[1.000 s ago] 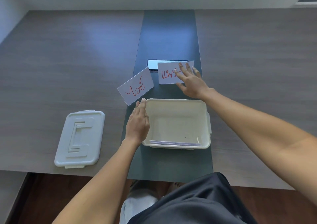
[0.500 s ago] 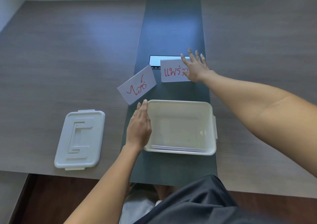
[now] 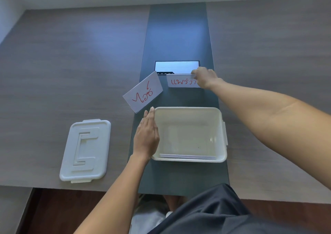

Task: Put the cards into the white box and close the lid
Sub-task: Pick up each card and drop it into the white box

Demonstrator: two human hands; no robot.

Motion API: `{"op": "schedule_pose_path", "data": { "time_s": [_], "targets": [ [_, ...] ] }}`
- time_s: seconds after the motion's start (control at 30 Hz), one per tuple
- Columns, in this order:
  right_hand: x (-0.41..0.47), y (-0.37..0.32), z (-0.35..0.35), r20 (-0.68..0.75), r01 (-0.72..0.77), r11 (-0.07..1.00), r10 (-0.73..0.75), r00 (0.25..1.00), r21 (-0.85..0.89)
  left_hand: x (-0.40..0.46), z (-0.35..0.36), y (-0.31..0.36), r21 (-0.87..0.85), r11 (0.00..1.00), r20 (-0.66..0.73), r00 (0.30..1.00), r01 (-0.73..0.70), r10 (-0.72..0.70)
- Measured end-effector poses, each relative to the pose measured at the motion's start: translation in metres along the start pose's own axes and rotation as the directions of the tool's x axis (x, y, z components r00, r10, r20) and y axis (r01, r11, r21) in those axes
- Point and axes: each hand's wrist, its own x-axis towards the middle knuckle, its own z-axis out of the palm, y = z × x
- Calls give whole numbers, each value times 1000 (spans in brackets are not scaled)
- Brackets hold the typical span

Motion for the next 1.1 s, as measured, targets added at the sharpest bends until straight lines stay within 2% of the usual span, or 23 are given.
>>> {"op": "schedule_pose_path", "data": {
  "time_s": [0.33, 0.57, 0.8, 0.97, 1.1],
  "targets": [
    [-45, 2, -50, -91, -42, 966, 67, 994, 255, 1, 0, -1, 6, 1000, 2, 1000, -23, 23],
    [-90, -11, -105, -138, 61, 951, -19, 990, 302, 2, -1, 2, -29, 999, -1, 1000, -27, 27],
    [-152, -35, -122, -131, 137, 926, -96, 987, 352, 0, -3, 2, -45, 999, 16, 1000, -15, 16],
    [-194, -42, -117, -104, 142, 880, -106, 989, 454, -2, -4, 1, -62, 998, 35, 999, -2, 4],
    [-220, -43, -103, -22, 113, 829, -121, 992, 548, -3, -7, 5, -112, 994, 48, 999, 3, 3]
  ]
}}
